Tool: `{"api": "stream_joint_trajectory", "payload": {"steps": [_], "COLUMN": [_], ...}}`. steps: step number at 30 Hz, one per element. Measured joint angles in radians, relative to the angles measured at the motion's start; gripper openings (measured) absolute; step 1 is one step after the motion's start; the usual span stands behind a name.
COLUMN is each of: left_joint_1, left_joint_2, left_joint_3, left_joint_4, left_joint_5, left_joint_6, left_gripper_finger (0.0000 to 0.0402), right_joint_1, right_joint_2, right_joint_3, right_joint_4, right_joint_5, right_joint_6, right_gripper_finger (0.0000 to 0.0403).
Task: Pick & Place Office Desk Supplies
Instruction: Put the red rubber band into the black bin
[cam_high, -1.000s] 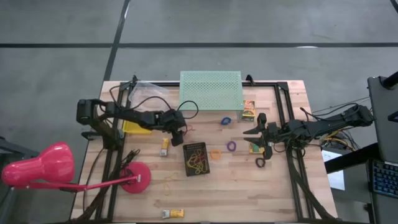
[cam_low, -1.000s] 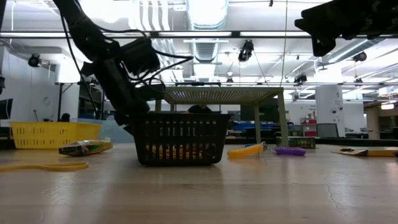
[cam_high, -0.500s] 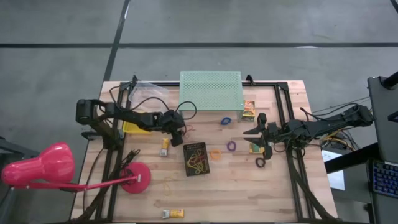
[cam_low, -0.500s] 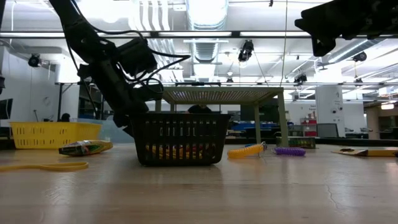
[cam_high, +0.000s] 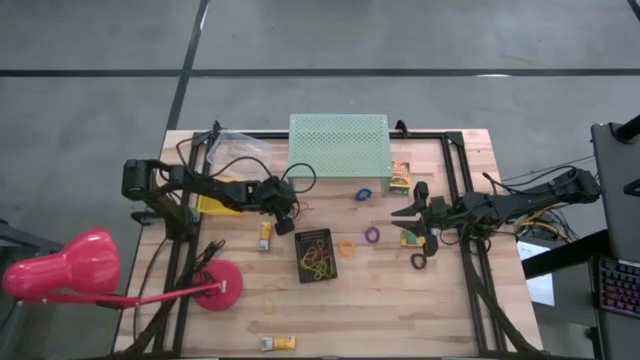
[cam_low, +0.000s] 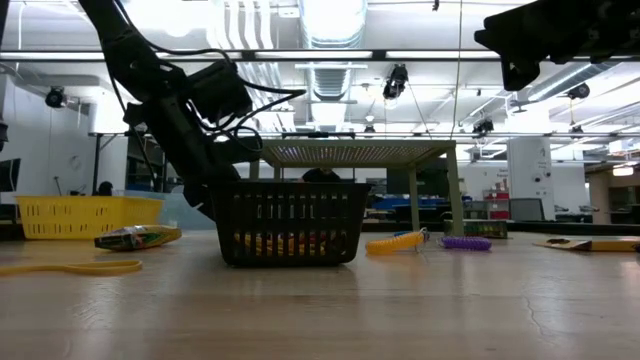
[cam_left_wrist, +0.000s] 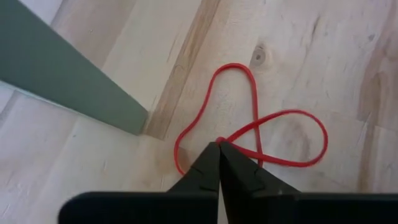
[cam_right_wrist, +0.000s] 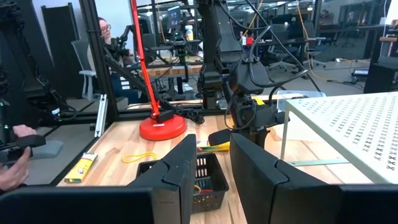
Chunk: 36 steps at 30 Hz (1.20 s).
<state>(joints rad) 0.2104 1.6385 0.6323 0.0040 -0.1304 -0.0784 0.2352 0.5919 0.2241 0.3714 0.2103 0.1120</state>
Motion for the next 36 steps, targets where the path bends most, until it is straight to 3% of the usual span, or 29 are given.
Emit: {"api": "stream_joint_trajectory", "payload": {"steps": [8,18,28,32,36], "left_joint_1": [-0.012,-0.111,-0.37,-0.484,-0.562], "left_joint_2": [-0.033,-0.24,-0.423,-0.442,-0.437], "left_joint_3": [-0.004,-0.003,-0.002,-0.002,-0.002], "left_joint_4": [-0.044,-0.074,-0.035,0.024,0.099], "left_joint_5": [-0.02,-0.041,-0.258,-0.364,-0.406], "left_joint_6": [-0.005,-0.072,-0.086,-0.059,-0.016], "left_gripper_finger": [0.0002,0.0001,0.0,0.0,0.0], "right_joint_1": [0.0,0.0,0.0,0.0,0.0], "right_joint_2": [0.0,0.0,0.0,0.0,0.0], "right_joint_3": [0.0,0.0,0.0,0.0,0.0], "right_joint_4": [0.0,0.0,0.0,0.0,0.0], "right_joint_5": [0.0,0.0,0.0,0.0,0.0], "right_joint_6": [0.0,0.0,0.0,0.0,0.0], "right_gripper_finger": [0.0102,0.0087,0.0094,0.0097,0.0096]}}
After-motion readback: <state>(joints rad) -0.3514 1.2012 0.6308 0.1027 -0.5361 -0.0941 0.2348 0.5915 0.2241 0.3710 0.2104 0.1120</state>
